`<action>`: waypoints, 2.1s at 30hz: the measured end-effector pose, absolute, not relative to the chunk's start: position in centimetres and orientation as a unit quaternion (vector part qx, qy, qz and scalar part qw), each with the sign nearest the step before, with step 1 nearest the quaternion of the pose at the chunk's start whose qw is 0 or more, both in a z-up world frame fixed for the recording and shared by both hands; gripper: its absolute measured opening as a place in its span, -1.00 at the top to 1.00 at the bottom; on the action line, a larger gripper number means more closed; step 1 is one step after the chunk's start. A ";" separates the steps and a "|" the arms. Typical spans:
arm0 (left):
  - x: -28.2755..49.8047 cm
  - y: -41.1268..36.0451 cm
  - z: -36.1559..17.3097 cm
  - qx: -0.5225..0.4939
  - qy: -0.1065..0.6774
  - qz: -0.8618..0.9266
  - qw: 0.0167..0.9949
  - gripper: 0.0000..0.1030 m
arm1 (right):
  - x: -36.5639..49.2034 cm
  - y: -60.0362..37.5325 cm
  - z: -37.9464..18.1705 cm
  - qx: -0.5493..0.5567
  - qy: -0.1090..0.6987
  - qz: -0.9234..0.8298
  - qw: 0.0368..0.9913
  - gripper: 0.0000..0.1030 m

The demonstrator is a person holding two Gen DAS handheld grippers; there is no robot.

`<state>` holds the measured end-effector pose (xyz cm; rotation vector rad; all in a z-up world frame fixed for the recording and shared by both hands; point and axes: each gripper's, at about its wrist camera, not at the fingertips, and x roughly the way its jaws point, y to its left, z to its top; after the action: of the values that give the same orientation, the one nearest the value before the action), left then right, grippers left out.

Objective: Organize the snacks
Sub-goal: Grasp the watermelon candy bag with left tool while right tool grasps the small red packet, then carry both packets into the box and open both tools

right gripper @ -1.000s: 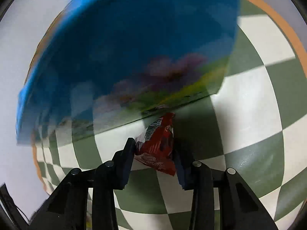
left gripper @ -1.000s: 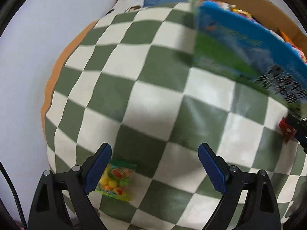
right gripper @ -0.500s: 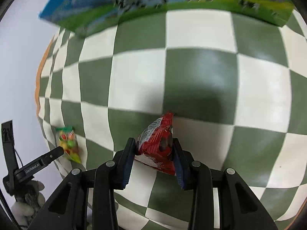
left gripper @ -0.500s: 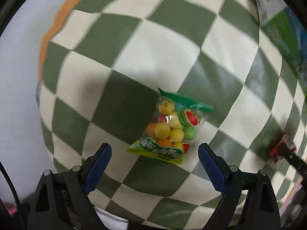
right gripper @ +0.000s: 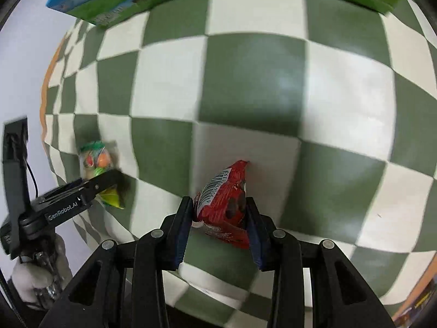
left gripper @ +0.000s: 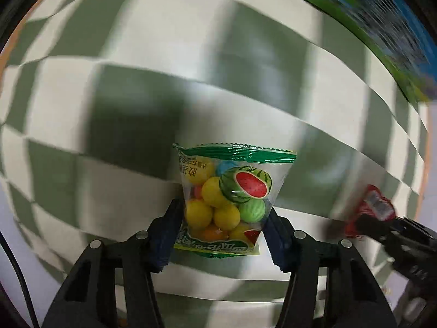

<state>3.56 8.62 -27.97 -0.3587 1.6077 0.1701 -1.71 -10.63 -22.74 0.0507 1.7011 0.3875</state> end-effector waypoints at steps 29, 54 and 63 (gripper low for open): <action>6.8 -0.9 -26.2 -0.083 0.719 0.029 0.689 0.10 | -1.0 -16.7 -20.8 0.057 0.704 0.125 0.697 0.31; 28.2 6.2 -7.6 -0.087 0.601 -0.003 0.795 0.10 | 19.2 -16.8 -0.9 0.102 0.545 0.138 0.820 0.31; 33.1 8.4 -13.9 -0.045 0.661 0.044 0.748 0.09 | 27.4 -16.9 -6.1 0.068 0.594 0.088 0.797 0.31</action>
<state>33.06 8.36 -13.92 -0.0974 1.4449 0.0959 27.44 -16.88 -6.13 0.1470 1.2746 0.1883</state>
